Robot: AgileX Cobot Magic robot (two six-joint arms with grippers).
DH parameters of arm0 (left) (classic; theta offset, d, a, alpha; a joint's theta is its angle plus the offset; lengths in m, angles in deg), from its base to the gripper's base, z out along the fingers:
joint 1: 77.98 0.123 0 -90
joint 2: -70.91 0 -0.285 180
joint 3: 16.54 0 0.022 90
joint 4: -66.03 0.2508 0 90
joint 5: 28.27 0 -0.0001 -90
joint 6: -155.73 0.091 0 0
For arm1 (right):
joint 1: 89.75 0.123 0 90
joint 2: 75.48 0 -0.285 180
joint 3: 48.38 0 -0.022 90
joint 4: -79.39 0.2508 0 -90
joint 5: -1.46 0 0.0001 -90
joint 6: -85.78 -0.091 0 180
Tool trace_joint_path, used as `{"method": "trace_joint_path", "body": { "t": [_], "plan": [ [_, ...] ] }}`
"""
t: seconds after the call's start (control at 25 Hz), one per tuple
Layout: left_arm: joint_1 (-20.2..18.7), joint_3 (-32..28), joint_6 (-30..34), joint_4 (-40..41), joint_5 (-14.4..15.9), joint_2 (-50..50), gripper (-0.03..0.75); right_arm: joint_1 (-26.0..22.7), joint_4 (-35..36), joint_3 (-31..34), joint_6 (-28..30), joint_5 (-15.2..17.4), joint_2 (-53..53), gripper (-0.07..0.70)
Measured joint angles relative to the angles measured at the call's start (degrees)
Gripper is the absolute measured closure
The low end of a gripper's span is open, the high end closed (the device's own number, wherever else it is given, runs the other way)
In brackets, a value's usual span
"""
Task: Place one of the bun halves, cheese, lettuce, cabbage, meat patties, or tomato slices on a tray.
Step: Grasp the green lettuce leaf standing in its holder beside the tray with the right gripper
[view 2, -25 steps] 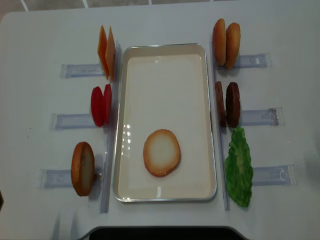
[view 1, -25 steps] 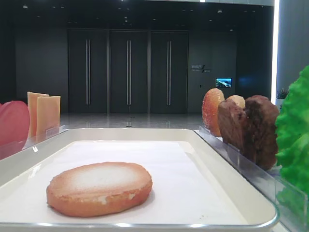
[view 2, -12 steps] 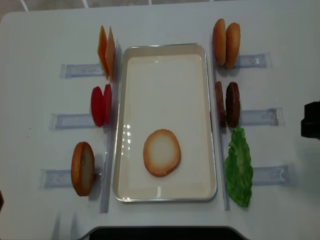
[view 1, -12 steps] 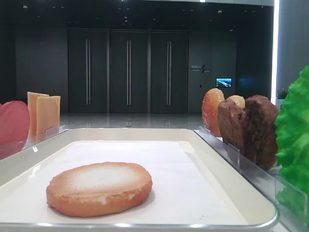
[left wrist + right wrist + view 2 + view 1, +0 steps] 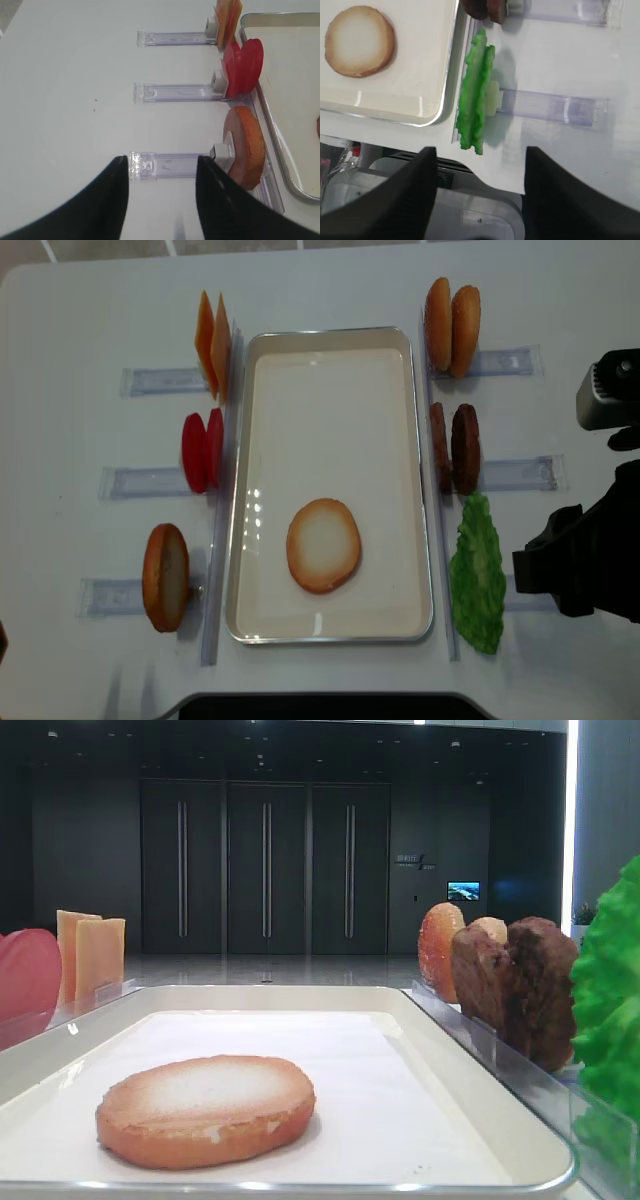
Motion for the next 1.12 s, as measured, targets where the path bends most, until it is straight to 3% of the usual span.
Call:
{"method": "trace_joint_path", "body": {
  "t": [0.24, 0.48, 0.8, 1.12],
  "plan": [
    [0.00, 0.00, 0.00, 0.00, 0.00, 0.00, 0.378, 0.73, -1.21, 0.00, -1.22, -2.57, -5.25, 0.177],
    [0.00, 0.00, 0.00, 0.00, 0.00, 0.00, 0.383, -2.46, 0.97, 0.00, -0.77, -5.99, -10.22, 0.164],
    [0.00, 0.00, 0.00, 0.00, 0.00, 0.00, 0.438, -12.37, 8.60, 0.00, 8.27, -9.07, -12.37, 0.165],
    [0.00, 0.00, 0.00, 0.00, 0.00, 0.00, 0.450, -13.20, 12.30, 0.00, 12.77, -10.49, -15.81, 0.178]
  ]
}}
